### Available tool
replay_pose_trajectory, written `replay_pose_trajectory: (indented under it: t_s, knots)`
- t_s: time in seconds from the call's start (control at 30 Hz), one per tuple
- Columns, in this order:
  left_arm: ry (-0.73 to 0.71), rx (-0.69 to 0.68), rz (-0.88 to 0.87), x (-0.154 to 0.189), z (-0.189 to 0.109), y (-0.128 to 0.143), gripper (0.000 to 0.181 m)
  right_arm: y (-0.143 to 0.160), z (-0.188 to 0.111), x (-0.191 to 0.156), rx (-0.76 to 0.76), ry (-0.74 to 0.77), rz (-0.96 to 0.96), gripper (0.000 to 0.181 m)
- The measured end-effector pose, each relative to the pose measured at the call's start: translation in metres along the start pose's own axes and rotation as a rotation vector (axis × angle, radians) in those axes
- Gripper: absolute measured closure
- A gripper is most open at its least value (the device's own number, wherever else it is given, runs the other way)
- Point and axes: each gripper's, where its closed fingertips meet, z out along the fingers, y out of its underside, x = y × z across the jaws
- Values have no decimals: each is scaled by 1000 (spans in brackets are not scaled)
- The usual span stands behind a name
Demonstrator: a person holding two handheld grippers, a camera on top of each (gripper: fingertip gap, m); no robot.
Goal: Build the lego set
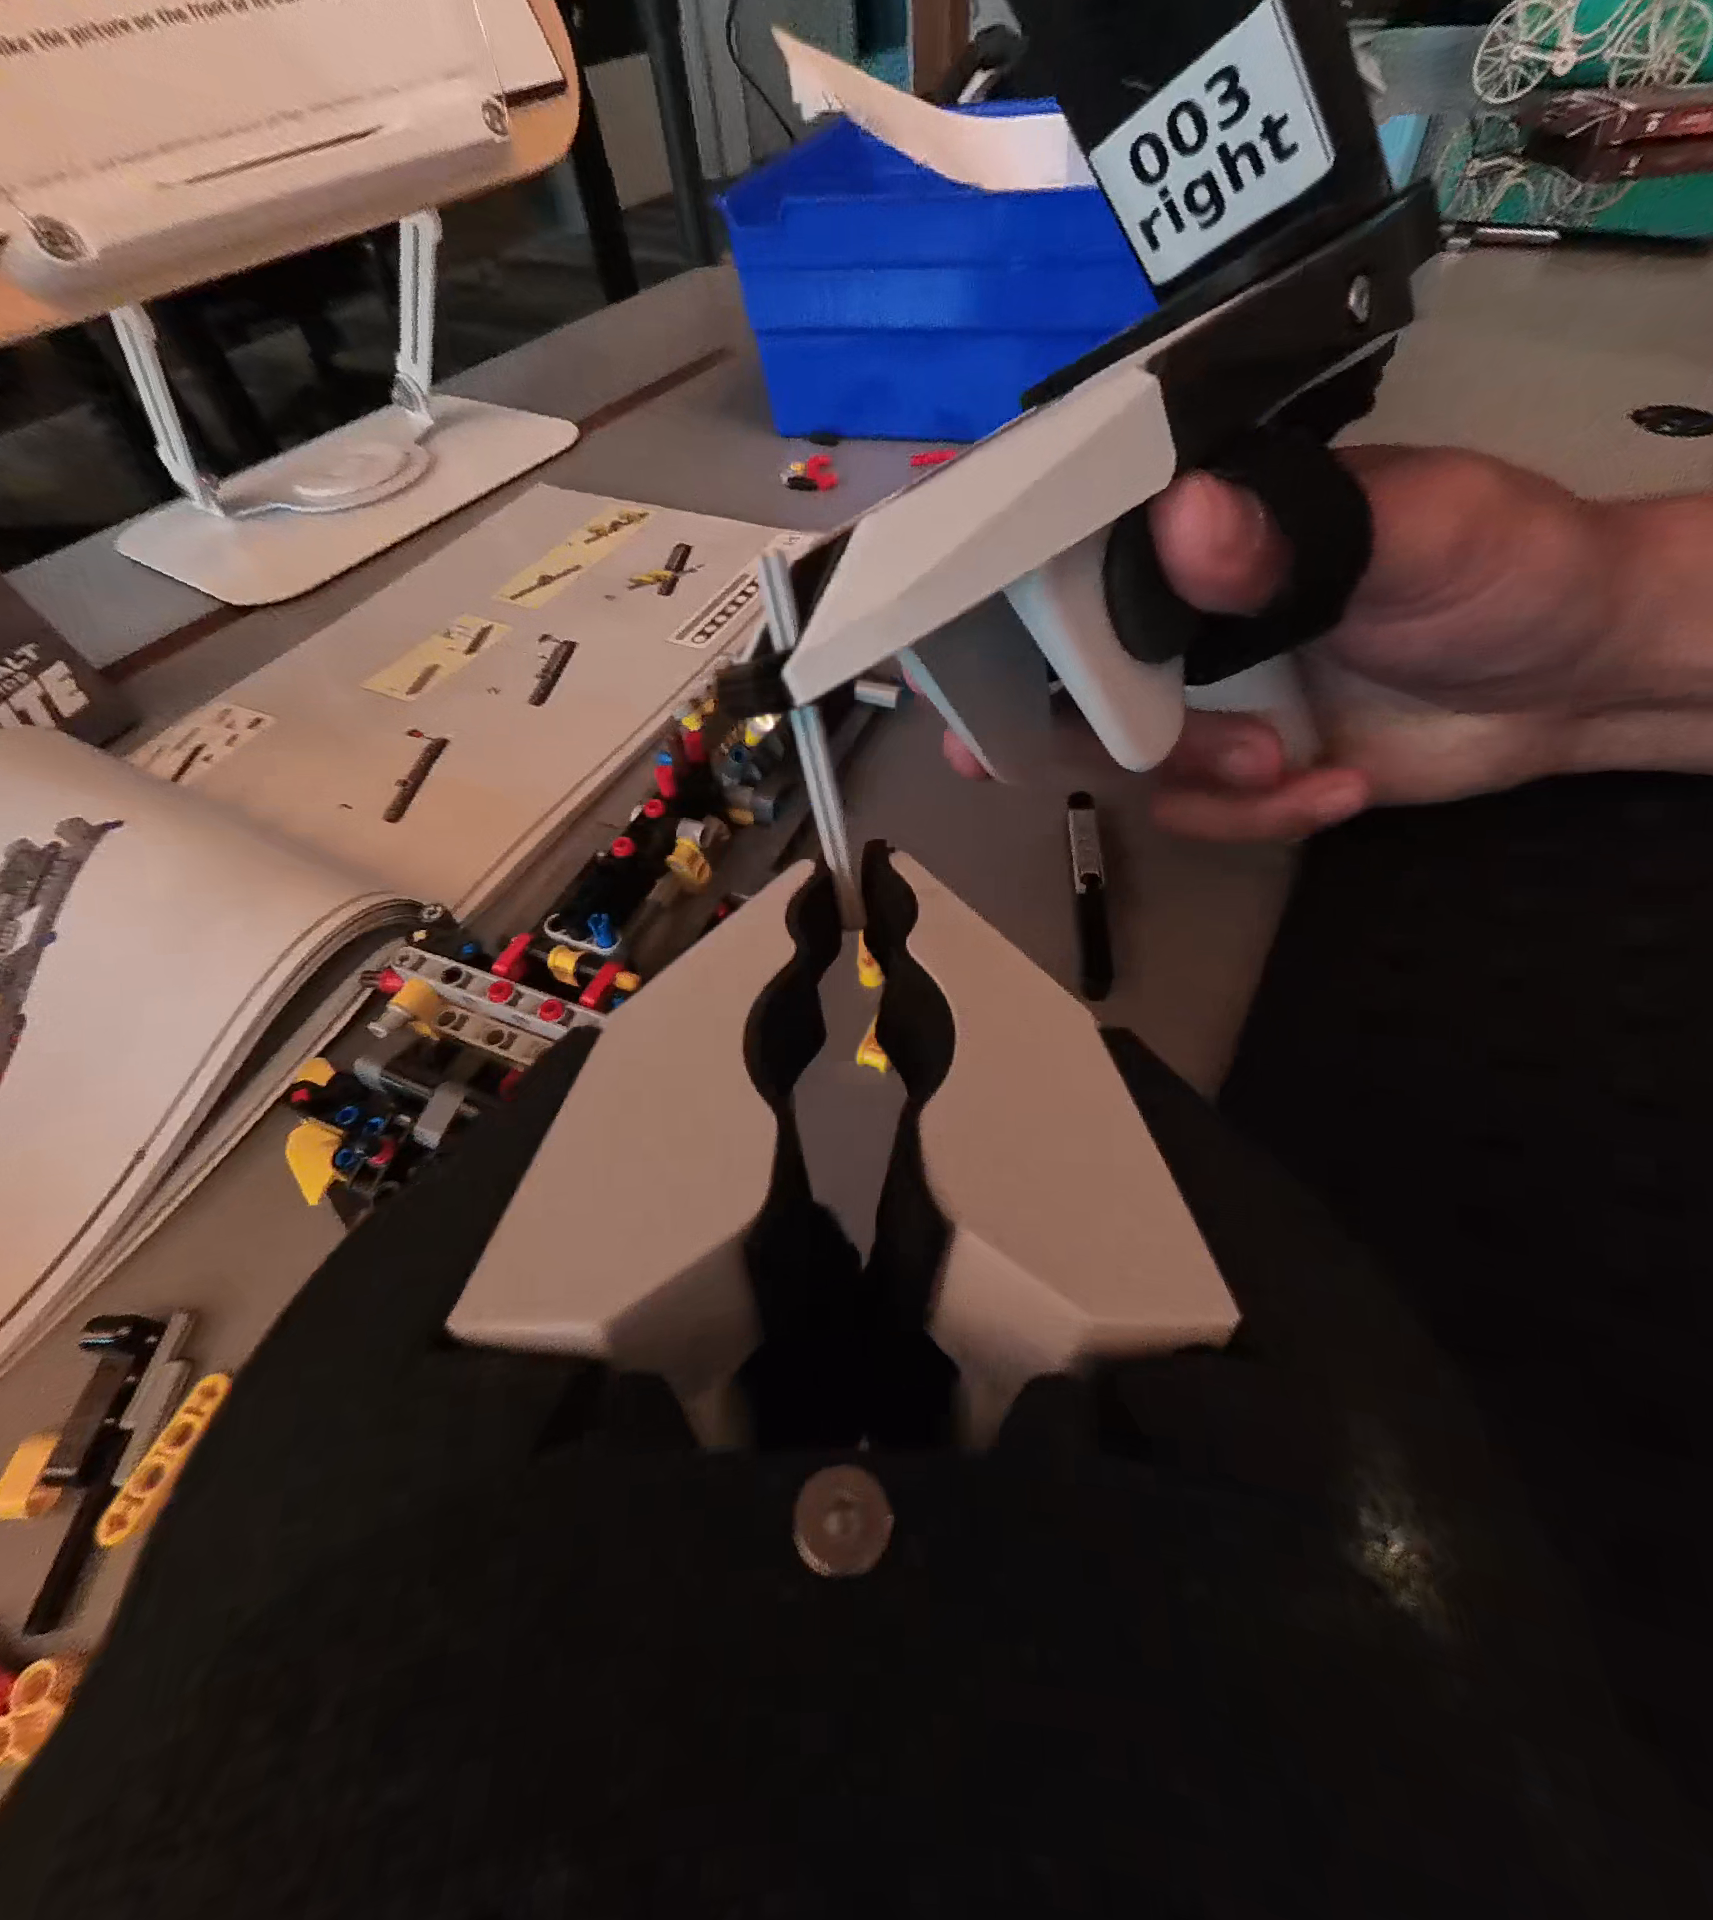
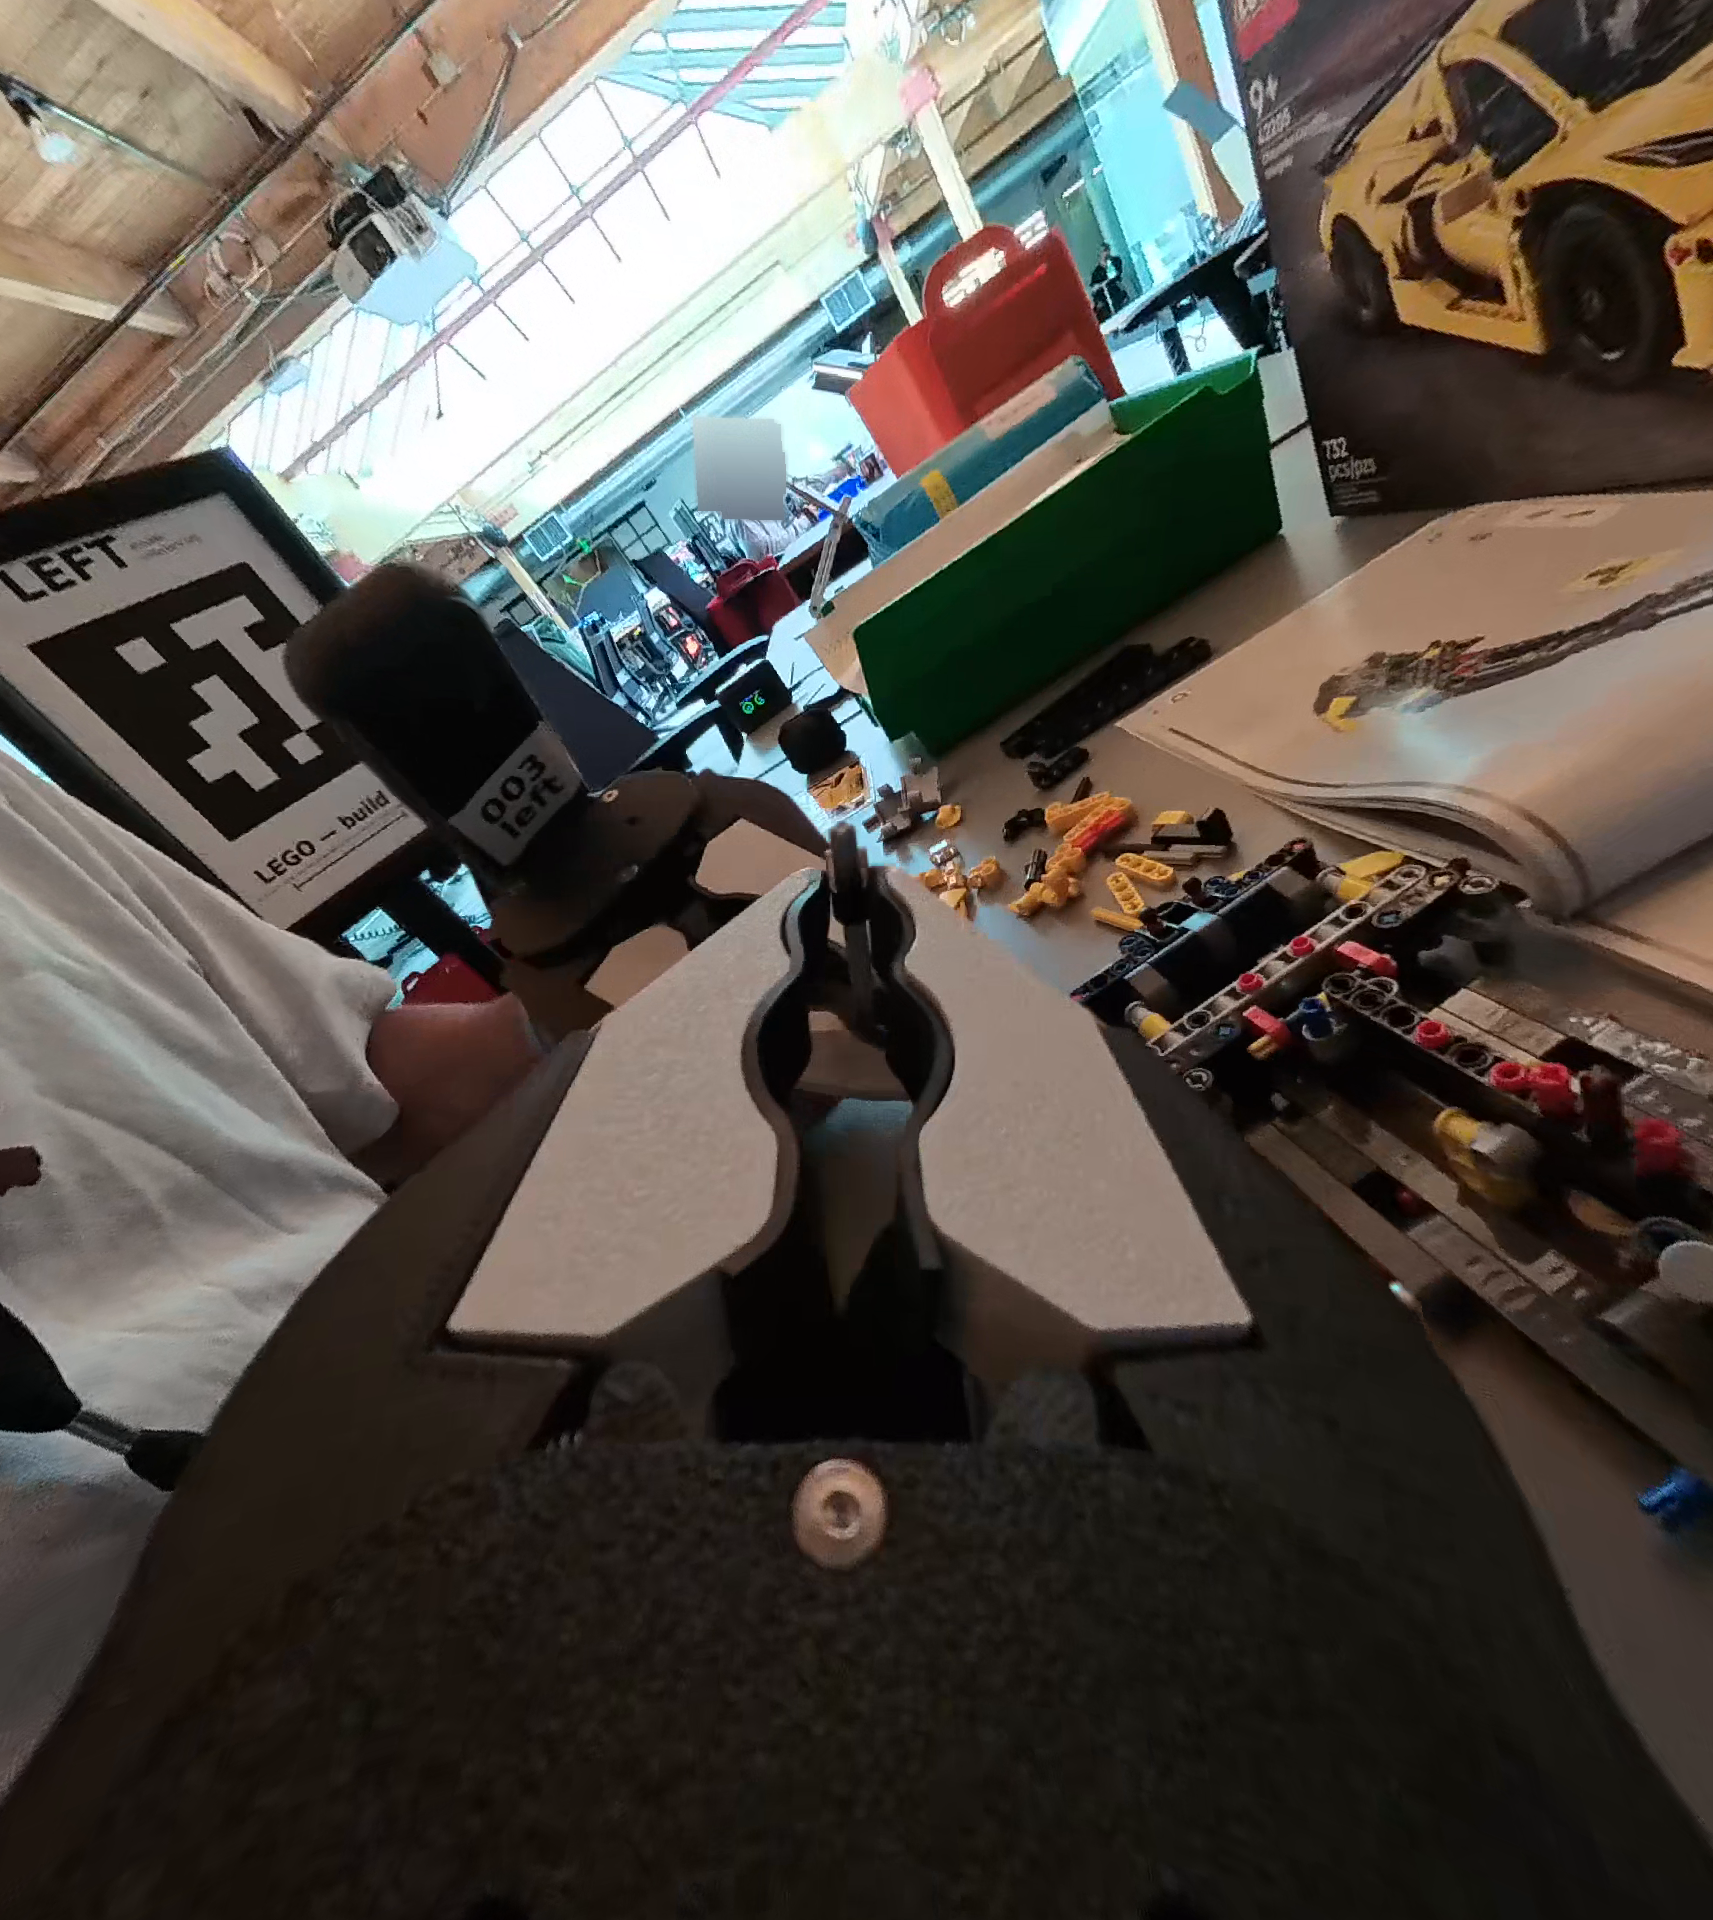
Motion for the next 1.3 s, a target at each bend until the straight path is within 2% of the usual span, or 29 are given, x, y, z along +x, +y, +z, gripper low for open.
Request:
replay_pose_trajectory:
  t_s: [0.1, 0.2, 0.47, 0.63, 0.7, 0.77, 0.97, 1.13, 1.23, 1.3]
  knots:
    - [-50, 8, 64, -3, 0, -2, 179, -1, -2, 2, -2, 20, -31, 175]
    - [-114, -54, 146, -11, 1, 10, 180, 10, -3, 9, -56, 65, -61, 175]
    - [-174, -108, 306, -15, 5, 24, 180, 21, -4, 13, -110, 117, -149, 175]
    - [-162, -115, 306, -12, 6, 25, 178, 23, 0, 13, -104, 108, -131, 175]
    - [-156, -109, 280, -12, 6, 24, 177, 39, 6, 16, -204, 125, -177, 174]
    - [-143, -68, 222, -14, 4, 17, 180, 36, 9, 15, -189, 124, -180, 174]
    - [-169, -19, 194, -18, 2, 7, 179, 24, 4, 17, -120, 87, -78, 175]
    - [-206, 38, 227, -20, -8, -2, 176, 1, -10, 23, 29, 45, 89, 175]
    - [-134, 117, 219, -9, -13, -12, 160, -15, -20, 12, 142, -134, 287, 175]
    - [-91, 174, 205, -3, -16, -20, 151, -20, -23, 0, 178, -323, 488, 176]
